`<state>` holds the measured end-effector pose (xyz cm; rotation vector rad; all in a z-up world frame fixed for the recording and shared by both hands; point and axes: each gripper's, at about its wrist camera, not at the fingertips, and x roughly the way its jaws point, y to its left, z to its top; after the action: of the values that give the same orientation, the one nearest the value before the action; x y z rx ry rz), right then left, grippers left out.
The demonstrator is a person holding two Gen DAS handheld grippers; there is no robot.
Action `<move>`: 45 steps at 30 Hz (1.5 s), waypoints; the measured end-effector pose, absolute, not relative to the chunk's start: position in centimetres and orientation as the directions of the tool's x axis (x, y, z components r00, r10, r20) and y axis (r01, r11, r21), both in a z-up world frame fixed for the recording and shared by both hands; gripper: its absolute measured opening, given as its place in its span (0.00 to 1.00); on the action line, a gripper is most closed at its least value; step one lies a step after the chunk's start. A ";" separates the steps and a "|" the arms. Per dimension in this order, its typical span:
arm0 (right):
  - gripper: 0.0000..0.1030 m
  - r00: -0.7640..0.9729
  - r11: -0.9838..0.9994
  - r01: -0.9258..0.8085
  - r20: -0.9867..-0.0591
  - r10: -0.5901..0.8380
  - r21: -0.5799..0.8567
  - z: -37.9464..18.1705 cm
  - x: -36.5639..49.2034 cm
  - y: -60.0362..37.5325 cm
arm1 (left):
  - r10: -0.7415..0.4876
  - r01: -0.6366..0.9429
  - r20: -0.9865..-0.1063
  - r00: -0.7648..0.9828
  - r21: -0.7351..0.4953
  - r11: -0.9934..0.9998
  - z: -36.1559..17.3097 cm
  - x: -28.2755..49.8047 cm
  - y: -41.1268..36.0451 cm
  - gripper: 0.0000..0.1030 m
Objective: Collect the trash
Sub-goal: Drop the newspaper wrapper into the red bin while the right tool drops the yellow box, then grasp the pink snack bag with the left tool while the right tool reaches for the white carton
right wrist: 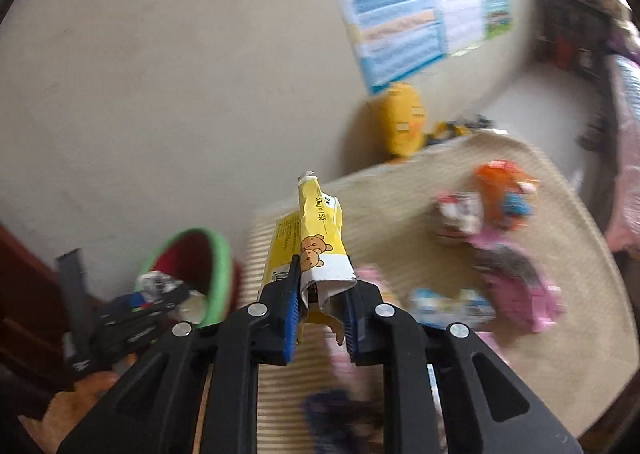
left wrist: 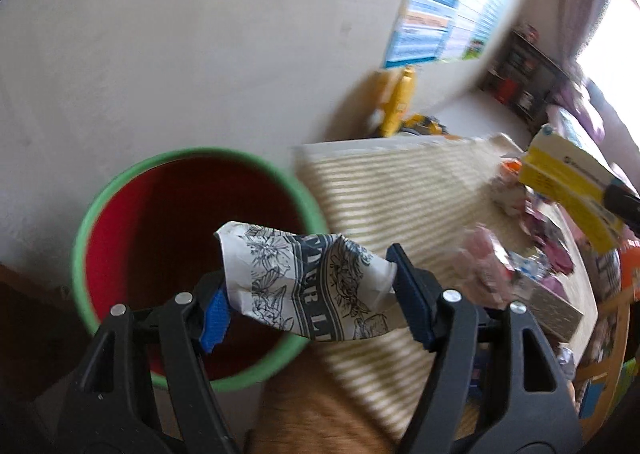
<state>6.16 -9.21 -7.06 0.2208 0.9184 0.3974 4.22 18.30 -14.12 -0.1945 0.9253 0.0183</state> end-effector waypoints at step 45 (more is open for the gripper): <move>0.51 0.451 0.953 -0.302 -0.886 0.111 -0.034 -12.9 4.0 -7.7 | -0.026 -0.160 -0.839 0.543 -0.134 0.978 -16.1 3.5 19.4 0.84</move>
<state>4.03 -7.73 -12.92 -0.1974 1.0748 0.2573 3.50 19.45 -16.10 -0.2035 0.9951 0.0801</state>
